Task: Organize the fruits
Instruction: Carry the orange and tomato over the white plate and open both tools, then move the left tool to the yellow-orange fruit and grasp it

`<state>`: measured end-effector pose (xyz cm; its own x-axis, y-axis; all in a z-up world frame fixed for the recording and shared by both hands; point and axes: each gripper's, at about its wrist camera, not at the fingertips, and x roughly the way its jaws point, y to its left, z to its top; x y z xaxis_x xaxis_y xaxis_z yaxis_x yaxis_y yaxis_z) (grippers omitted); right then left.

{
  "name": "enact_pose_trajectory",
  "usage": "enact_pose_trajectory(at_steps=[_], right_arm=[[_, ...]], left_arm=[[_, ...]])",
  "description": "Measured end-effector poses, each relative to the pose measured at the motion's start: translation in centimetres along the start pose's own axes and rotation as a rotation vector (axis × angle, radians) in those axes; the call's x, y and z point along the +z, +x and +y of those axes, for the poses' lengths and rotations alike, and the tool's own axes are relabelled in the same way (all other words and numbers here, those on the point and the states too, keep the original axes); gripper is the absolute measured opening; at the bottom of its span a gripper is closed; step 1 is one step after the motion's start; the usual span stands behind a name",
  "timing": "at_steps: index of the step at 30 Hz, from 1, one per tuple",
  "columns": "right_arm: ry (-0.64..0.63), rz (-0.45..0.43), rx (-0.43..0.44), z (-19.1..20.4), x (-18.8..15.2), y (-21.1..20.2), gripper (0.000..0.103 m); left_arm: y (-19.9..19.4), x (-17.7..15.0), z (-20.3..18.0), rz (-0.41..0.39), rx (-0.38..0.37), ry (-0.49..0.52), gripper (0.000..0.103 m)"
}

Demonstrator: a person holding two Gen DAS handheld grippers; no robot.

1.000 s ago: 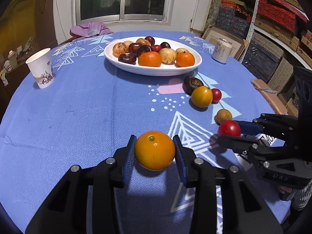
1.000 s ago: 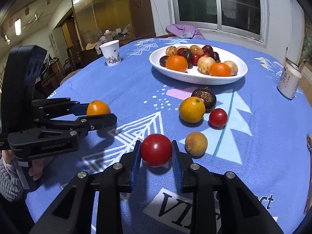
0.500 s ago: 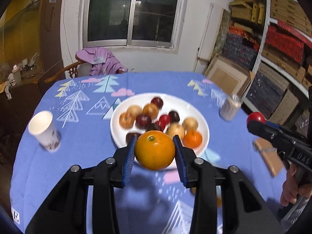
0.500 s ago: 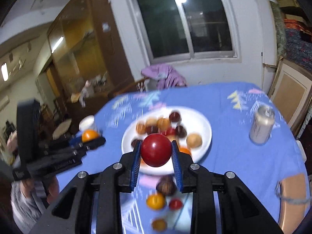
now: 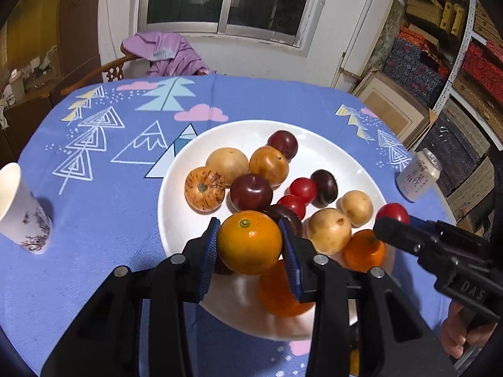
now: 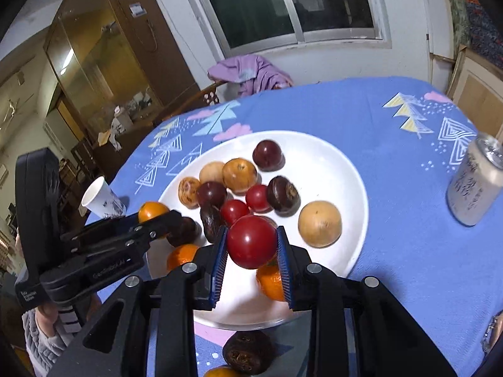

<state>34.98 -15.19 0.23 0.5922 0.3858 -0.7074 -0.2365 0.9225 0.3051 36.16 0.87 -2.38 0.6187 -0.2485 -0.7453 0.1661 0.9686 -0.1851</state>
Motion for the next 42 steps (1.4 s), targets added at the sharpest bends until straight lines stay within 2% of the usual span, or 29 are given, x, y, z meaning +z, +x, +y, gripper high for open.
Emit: enact_pose_trajectory(at_steps=[3,6,9,11,12,14,17,19,22,23,25,26,29,31,33,37,40,42], right_arm=[[-0.013,0.023,0.054,0.7,-0.5,0.6,0.031],[-0.042,0.069,0.102,1.9,-0.9,1.4,0.031],[-0.055,0.107,0.089,2.8,-1.7,2.2,0.031],[-0.053,0.128,0.075,2.9,-2.0,2.7,0.031],[-0.050,0.133,0.059,2.8,-2.1,2.8,0.032],[-0.041,0.129,0.054,2.8,-2.1,2.7,0.044],[-0.040,0.099,0.060,2.8,-1.7,1.6,0.046],[-0.034,0.074,0.065,2.6,-1.4,0.6,0.046],[-0.015,0.012,0.085,2.6,-0.7,-2.2,0.048],[-0.015,-0.029,0.092,2.9,-0.4,-4.0,0.051],[-0.021,-0.106,0.104,3.1,-0.2,-6.9,0.074],[-0.026,-0.146,0.111,3.3,-0.2,-8.4,0.077],[-0.043,-0.230,0.140,3.7,-1.0,-12.5,0.082],[-0.035,-0.265,0.144,3.3,-2.0,-14.2,0.090],[-0.019,-0.282,0.123,2.4,-3.0,-15.0,0.090],[0.052,-0.256,0.096,-0.8,-6.3,-14.6,0.090],[0.154,-0.211,0.060,-4.0,-7.9,-13.6,0.090],[0.227,-0.205,0.067,-5.7,-8.2,-13.4,0.090]], left_arm=[[1.0,0.0,0.4,0.014,-0.020,-0.008,0.038],[1.3,0.1,0.7,0.017,-0.045,-0.017,0.044],[1.2,0.2,0.6,-0.002,-0.038,-0.014,0.057],[1.0,0.2,0.5,-0.015,-0.040,-0.019,0.071],[0.8,0.2,0.6,-0.018,-0.041,-0.021,0.072],[0.4,0.3,0.6,-0.022,-0.045,-0.023,0.072],[-0.3,0.6,0.5,-0.036,-0.037,-0.021,0.074],[-1.0,0.8,0.7,-0.052,-0.033,-0.027,0.080],[-2.9,1.2,0.9,-0.090,-0.008,-0.031,0.081],[-3.8,1.4,0.9,-0.105,-0.003,-0.033,0.083],[-5.8,1.4,0.9,-0.141,0.012,-0.036,0.089],[-6.9,1.1,0.9,-0.158,0.021,-0.039,0.095],[-9.3,-0.7,0.3,-0.176,0.024,-0.028,0.096],[-10.2,-3.2,-0.5,-0.175,0.038,0.010,0.097],[-10.3,-6.3,-1.3,-0.163,0.079,0.051,0.099],[-9.2,-11.1,-3.3,-0.100,0.106,0.112,0.099],[-8.0,-12.7,-5.2,-0.068,0.091,0.169,0.099],[-7.7,-13.3,-6.6,-0.072,0.085,0.205,0.099]])
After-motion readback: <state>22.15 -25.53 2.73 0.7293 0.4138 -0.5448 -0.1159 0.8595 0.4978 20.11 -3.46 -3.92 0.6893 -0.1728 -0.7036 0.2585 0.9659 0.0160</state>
